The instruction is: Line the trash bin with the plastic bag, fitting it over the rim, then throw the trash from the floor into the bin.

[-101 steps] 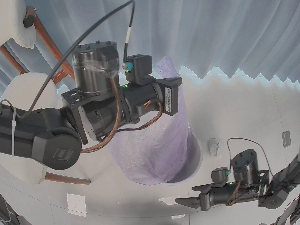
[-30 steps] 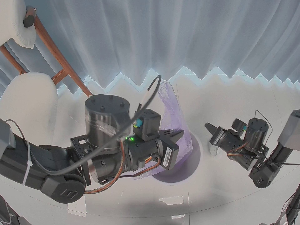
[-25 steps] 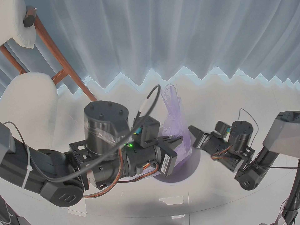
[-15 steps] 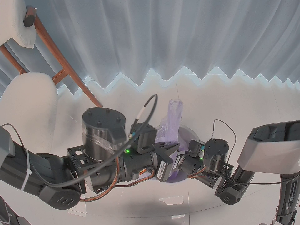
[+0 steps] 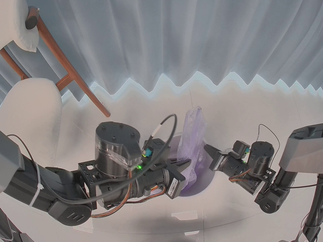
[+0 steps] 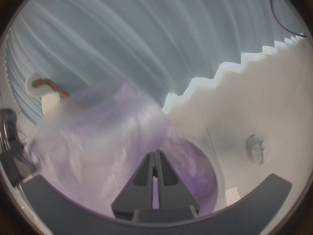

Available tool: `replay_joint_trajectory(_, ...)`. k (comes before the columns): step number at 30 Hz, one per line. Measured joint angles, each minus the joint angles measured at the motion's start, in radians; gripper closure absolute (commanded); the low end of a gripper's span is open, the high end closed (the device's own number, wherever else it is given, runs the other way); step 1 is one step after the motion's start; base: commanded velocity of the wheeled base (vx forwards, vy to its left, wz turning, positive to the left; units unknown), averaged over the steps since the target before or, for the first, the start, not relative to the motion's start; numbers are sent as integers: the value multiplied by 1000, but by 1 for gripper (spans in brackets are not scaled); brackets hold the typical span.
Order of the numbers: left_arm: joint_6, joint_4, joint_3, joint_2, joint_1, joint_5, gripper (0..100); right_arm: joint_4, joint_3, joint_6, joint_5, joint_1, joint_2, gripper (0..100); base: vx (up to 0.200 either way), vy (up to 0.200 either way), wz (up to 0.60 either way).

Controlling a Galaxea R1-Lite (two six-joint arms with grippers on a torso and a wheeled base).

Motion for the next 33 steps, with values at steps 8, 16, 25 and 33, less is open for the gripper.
replay_joint_trajectory(8,36,1,35,33,-68,8,100,110,195,123,-1,3,-261,0,0,0,0)
replay_joint_trajectory(16,86,11,53,93,-143,76,100,411,297,335,-40,23,-490,0,0,0,0)
replay_joint_trajectory(25,97,21,21,173,-194,156,100,624,251,396,-59,41,-587,0,0,0,0)
replay_joint_trajectory(33,95,21,17,189,-192,158,100,638,237,397,-74,37,-561,0,0,0,0)
